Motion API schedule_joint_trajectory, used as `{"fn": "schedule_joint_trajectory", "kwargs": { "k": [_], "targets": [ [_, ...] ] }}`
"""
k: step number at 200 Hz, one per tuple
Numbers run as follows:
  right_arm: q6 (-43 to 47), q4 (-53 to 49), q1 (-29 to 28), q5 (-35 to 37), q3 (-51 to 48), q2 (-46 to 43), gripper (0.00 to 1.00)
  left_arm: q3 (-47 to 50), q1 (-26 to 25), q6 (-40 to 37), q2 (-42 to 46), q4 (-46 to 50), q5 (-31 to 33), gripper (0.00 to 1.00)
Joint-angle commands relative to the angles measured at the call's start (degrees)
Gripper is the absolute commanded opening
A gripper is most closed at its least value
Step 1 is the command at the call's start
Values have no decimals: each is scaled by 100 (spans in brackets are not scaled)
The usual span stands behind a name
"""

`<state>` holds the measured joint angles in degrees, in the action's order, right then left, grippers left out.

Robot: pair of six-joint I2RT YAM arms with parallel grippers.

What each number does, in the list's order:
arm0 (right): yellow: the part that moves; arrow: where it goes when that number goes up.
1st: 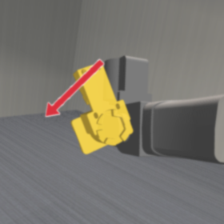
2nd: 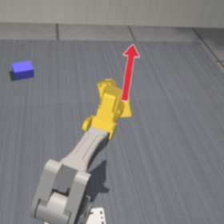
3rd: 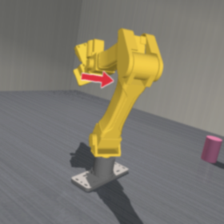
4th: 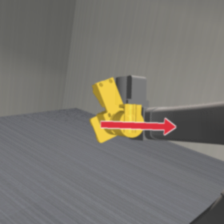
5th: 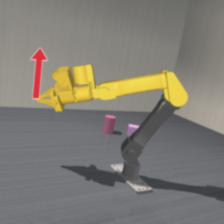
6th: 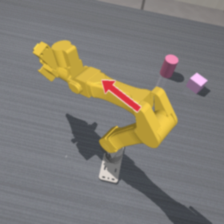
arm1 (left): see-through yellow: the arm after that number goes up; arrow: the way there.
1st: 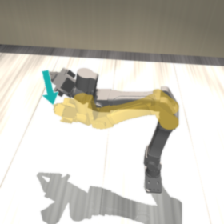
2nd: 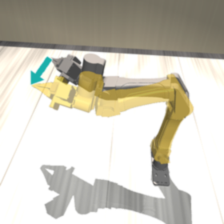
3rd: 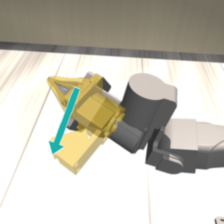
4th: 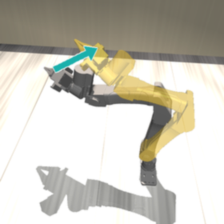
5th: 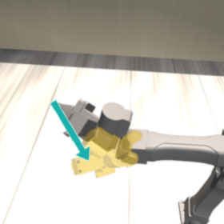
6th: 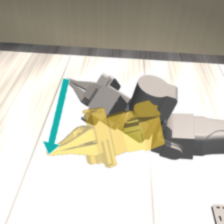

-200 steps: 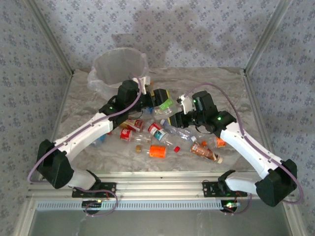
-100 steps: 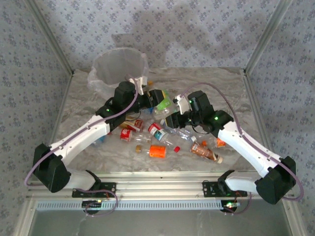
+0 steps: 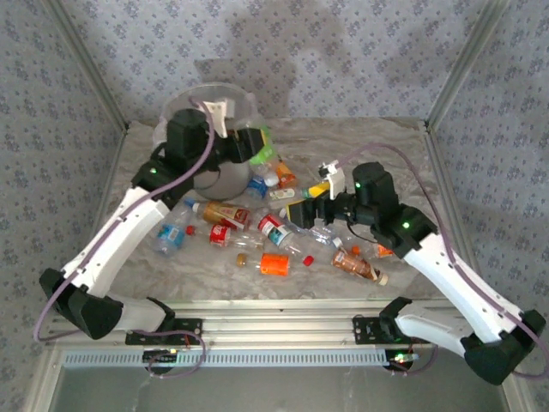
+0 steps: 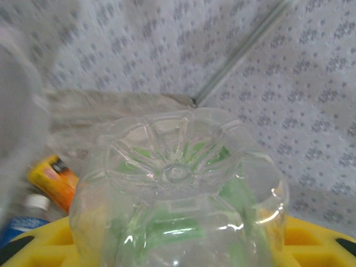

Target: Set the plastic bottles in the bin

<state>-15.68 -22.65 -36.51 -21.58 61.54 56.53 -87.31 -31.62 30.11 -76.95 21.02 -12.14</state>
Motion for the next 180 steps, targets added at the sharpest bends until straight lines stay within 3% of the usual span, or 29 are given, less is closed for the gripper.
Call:
{"fn": "schedule_joint_trajectory", "kwargs": {
  "k": [1,66,126,180],
  "targets": [
    [-57,171,26,226,-41,-383,100,-624,304,-783,-71,716,136,49],
    [9,-103,62,524,40,-855,100,-2761,1079,-2205,-1215,1908,631,48],
    [145,-394,75,549,139,-959,100,-3911,1216,-3596,-2442,2406,1291,48],
    [173,-677,94,472,169,-1069,100,-5124,1359,-4472,-3774,3479,1549,48]
  ]
}}
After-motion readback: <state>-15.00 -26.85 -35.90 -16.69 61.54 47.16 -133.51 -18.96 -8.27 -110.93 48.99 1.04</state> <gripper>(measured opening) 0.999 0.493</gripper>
